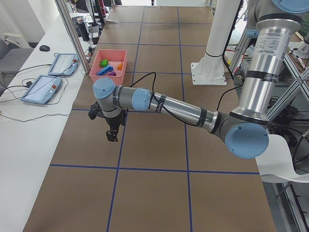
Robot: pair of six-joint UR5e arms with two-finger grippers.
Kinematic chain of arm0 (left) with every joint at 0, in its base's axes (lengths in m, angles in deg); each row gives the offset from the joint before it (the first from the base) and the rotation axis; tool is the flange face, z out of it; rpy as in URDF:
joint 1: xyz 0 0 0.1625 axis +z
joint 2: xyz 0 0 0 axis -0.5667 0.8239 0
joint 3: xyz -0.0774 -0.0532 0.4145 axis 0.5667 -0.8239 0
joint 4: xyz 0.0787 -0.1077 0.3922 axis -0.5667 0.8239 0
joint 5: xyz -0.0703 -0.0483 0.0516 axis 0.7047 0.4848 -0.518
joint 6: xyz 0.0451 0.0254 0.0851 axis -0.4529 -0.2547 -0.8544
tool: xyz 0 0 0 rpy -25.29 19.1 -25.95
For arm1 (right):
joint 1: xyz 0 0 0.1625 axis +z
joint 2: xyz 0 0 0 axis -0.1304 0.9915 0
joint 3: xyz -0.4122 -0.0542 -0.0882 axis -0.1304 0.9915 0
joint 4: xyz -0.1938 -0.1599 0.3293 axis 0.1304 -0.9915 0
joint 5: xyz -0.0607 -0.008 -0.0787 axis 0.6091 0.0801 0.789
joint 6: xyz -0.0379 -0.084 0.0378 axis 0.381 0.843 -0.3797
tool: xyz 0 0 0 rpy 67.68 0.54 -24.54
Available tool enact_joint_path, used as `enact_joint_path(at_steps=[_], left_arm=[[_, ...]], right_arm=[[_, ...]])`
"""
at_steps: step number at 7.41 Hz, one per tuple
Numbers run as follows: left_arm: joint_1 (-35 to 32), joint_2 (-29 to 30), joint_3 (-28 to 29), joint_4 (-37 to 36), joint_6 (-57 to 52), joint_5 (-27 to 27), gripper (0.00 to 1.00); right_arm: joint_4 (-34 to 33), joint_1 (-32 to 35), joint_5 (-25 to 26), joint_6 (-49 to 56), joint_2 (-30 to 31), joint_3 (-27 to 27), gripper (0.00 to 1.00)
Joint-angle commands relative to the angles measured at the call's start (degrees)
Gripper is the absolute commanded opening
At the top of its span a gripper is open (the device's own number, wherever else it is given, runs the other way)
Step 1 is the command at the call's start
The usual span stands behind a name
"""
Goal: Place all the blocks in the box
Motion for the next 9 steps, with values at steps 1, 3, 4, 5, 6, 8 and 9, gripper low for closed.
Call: enact_joint_path(at_steps=[1, 3, 4, 5, 6, 8, 9], left_arm=[[-0.53, -1.17, 0.28, -0.99, 0.11, -0.03, 1.00], [-0.62, -3.98, -0.59, -0.21, -0.07, 0.41, 1.00], [-0.53, -3.99, -0.59, -0.21, 0.02, 0.41, 1.00], [-0.53, -3.99, -0.59, -0.21, 0.02, 0.24, 1.00], [-0.62, -4.08, -0.59, -0.21, -0.24, 0.32, 1.00], [-0.53, -4.08, -0.33, -0.29, 0.02, 0.41, 1.00], [-0.53, -4.77, -0.15, -0.21, -0.24, 0.50, 1.00]], right_arm=[[-5.77, 1.90, 4.57, 11.52, 0.24, -0.02, 1.00], [-10.67, 2.77, 4.77, 13.73, -0.46, -0.72, 1.00], [-11.04, 2.34, 4.77, 13.84, -0.46, -0.99, 1.00], [-11.04, 2.34, 4.77, 13.84, -0.72, -1.08, 1.00], [-11.13, 2.25, 4.77, 13.84, -1.68, -0.90, 1.00], [-11.05, 2.25, 4.60, 13.84, -1.78, -0.90, 1.00], [-11.04, 2.25, 4.07, 12.97, -1.70, -0.90, 1.00]])
